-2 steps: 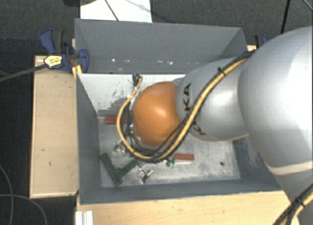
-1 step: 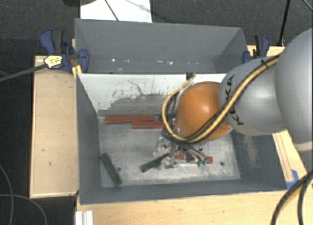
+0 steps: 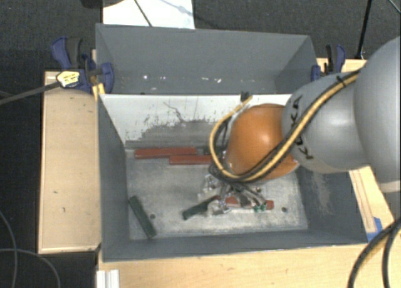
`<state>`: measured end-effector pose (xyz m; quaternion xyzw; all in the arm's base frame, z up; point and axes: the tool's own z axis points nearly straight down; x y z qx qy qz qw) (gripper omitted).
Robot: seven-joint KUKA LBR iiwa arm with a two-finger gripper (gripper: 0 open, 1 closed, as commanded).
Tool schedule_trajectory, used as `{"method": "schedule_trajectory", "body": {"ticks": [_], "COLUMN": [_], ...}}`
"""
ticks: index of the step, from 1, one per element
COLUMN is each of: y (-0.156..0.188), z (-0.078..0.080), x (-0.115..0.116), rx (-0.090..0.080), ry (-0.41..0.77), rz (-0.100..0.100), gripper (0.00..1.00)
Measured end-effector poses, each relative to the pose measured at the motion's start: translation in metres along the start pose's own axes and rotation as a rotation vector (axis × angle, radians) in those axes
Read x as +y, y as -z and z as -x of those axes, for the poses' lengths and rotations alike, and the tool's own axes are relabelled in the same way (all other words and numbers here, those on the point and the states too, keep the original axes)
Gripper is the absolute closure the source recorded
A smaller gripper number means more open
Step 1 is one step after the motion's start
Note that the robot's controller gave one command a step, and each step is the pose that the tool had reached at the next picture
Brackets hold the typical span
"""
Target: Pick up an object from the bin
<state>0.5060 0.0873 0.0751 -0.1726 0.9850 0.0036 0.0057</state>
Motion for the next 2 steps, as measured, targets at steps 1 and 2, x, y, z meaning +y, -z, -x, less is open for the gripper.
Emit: {"method": "schedule_trajectory", "body": {"ticks": [1, 2], "y": [0.003, 0.019], "z": [-0.001, -0.004], "x": [0.001, 0.001], "rx": [0.005, 0.017], "ry": [0.003, 0.003], "rz": [-0.001, -0.002], "gripper": [1.0, 1.0]}}
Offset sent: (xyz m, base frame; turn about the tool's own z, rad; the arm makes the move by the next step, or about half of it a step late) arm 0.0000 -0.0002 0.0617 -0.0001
